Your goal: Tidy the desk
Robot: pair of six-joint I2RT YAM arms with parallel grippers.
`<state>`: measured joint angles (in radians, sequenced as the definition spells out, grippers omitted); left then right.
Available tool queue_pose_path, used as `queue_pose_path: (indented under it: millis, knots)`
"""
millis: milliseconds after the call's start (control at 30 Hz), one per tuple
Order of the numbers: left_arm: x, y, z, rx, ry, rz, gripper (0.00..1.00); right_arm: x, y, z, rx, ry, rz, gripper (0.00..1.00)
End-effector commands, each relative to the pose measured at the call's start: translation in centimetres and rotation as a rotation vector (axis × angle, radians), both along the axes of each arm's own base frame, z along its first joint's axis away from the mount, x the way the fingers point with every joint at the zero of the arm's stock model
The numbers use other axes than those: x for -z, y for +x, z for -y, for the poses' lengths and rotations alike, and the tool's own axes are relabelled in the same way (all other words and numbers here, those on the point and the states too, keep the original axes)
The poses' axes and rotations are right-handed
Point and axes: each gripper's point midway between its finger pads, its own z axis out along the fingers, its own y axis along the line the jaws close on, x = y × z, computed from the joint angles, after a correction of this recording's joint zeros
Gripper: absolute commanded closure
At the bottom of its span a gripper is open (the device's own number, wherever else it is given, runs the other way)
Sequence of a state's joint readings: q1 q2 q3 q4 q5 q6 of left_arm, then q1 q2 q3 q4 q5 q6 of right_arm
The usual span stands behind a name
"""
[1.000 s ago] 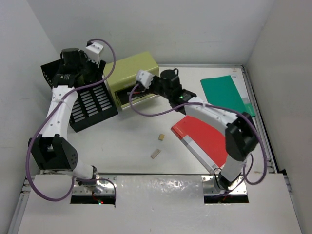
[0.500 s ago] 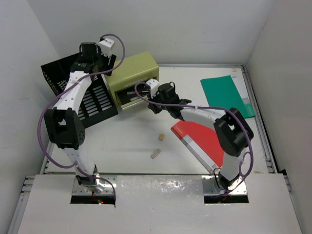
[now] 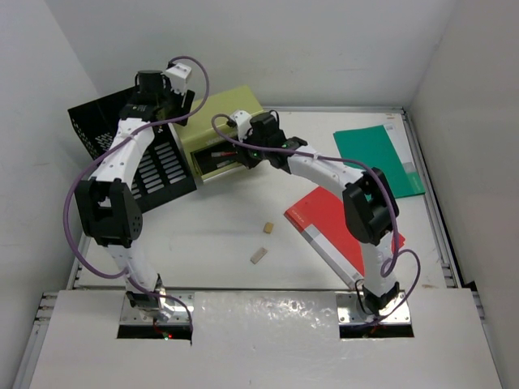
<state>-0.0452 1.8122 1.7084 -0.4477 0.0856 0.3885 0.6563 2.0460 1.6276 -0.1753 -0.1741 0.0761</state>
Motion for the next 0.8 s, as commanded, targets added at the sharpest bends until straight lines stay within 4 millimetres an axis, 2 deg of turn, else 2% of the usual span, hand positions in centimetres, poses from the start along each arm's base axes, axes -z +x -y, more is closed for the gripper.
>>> queue_pose_path:
  millis: [0,167,200,233,267,300,433,567,667,767]
  knots:
    - [-1.1,0.4,0.2,-0.001,0.018,0.049,0.38,-1.8,-0.6,0.6,-0.059,-0.023,0.022,1.0]
    - [-0.8,0.7,0.0,-0.002,0.029,0.045,0.38,-5.3,-1.4,1.4,-0.047,0.026,0.111,1.0]
    - [-0.7,0.7,0.0,-0.002,0.029,0.044,0.38,-5.0,-1.8,1.9,-0.04,0.022,0.111,1.0]
    - [-0.8,0.8,0.1,0.001,0.028,0.045,0.38,-5.9,-1.8,2.2,-0.049,0.015,0.153,1.0]
    - [-0.7,0.8,0.2,0.001,0.029,0.042,0.38,-5.9,-1.9,2.6,-0.045,0.005,0.156,1.0]
    - [-0.7,0.8,0.2,0.002,0.03,0.041,0.38,-5.6,-2.0,3.0,-0.037,-0.008,0.153,1.0]
    - [-0.6,0.9,0.2,0.004,0.034,0.04,0.38,-1.6,-3.3,3.8,-0.07,-0.086,0.072,1.0]
    - [-0.6,0.9,0.3,0.005,0.033,0.044,0.38,-0.4,-3.3,3.8,-0.094,-0.113,0.068,1.0]
    - [-0.5,0.9,0.3,0.006,0.031,0.041,0.38,-0.3,-2.7,3.6,-0.109,-0.139,0.08,1.0]
    - [-0.2,1.0,0.3,0.006,0.028,0.036,0.38,0.5,-2.4,2.8,-0.151,-0.151,0.058,1.0]
